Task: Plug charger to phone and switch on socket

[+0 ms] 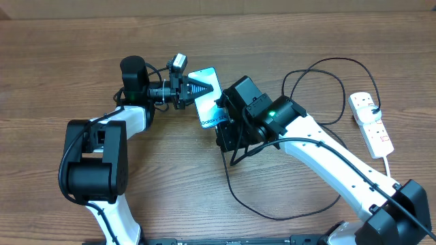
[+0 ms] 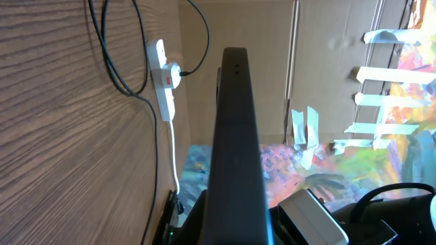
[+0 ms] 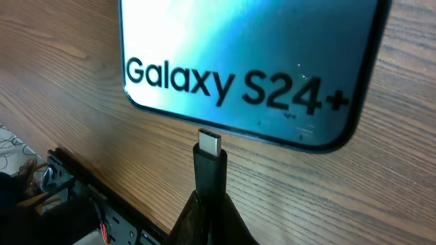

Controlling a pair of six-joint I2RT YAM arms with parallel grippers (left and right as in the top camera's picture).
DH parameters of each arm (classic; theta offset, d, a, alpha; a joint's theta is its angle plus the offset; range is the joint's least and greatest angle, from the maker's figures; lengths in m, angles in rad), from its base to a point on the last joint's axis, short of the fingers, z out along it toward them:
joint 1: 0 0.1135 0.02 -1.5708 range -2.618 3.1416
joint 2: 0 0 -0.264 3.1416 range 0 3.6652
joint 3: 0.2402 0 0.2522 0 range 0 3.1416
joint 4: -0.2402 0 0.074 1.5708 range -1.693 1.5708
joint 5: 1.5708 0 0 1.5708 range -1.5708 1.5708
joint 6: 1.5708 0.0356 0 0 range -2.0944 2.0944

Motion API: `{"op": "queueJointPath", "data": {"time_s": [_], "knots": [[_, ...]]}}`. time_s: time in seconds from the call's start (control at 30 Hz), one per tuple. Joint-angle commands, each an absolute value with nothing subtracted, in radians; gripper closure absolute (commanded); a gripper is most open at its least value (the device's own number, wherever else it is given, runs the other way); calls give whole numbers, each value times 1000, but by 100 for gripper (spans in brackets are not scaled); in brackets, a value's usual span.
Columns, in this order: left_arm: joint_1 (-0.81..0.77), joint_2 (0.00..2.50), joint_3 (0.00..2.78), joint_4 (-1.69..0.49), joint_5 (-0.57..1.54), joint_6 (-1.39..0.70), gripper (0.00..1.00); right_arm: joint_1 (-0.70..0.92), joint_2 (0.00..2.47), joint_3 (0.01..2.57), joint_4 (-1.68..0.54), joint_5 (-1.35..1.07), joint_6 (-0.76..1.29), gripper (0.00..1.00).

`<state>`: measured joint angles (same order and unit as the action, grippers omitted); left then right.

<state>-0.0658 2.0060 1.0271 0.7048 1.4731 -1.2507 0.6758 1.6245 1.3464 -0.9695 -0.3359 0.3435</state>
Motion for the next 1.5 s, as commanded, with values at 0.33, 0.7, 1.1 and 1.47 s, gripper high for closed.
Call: {"op": "queueJointPath", "data": {"time_s": [0.33,0.7,1.1,1.47], "knots": [[-72,2000,1040,715,1494,-1257,96,678,1629,1348,-978,-342,345,96],[-72,2000,1040,715,1493,-1276,96,679,1629,1348,-977,-342,345,96],[-72,2000,1040,715,1494,-1295,96,678,1629,1348,-968,-342,344,96],[-72,2000,1040,715,1511,-1252,96,678,1629,1348,-966,-341,344,96]]}}
